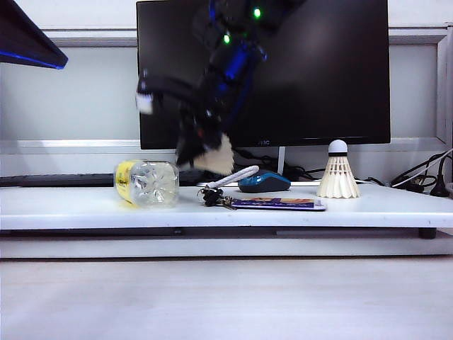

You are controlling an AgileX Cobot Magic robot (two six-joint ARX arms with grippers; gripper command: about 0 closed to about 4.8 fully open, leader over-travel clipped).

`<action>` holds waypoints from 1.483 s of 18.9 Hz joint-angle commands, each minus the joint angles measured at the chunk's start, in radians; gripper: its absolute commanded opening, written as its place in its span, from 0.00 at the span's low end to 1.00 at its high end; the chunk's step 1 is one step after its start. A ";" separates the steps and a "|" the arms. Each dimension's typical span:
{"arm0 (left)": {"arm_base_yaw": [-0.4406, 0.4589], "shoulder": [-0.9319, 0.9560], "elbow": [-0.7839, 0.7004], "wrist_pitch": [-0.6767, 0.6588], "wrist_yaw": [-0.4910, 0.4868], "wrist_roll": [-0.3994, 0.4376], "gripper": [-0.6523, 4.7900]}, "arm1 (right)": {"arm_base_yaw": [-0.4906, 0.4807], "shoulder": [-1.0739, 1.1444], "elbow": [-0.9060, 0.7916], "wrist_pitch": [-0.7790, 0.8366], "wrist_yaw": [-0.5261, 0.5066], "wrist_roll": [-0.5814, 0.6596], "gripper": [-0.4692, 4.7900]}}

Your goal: Stack the badminton balls on the table vertically.

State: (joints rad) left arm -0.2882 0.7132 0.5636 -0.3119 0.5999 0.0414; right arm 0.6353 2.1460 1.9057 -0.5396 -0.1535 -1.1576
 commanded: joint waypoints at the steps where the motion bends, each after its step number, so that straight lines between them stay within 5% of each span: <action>1: 0.000 -0.002 0.005 0.006 0.003 0.007 0.11 | -0.003 -0.012 0.060 0.018 -0.058 0.152 0.32; 11: 0.000 -0.003 0.005 0.005 0.018 0.003 0.11 | -0.160 -0.132 0.077 0.034 -0.414 0.510 0.37; 16: 0.000 -0.003 0.005 0.006 0.031 0.004 0.11 | -0.162 -0.124 0.077 -0.006 -0.384 0.499 0.37; 18: 0.000 -0.003 0.005 0.006 0.029 0.006 0.11 | -0.139 -0.093 0.077 -0.049 -0.318 0.380 0.37; 20: 0.000 -0.003 0.005 0.006 0.028 0.010 0.11 | -0.071 -0.050 0.077 -0.206 0.027 -0.001 0.41; 21: 0.000 -0.003 0.005 0.008 0.028 0.011 0.11 | -0.060 -0.034 0.076 -0.224 0.062 -0.074 0.41; 28: 0.000 -0.003 0.005 0.014 0.008 0.015 0.11 | -0.035 0.029 0.076 0.016 -0.006 -0.352 0.41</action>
State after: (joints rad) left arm -0.2882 0.7116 0.5636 -0.3111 0.6167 0.0521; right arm 0.6014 2.1738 1.9781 -0.5541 -0.1577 -1.4742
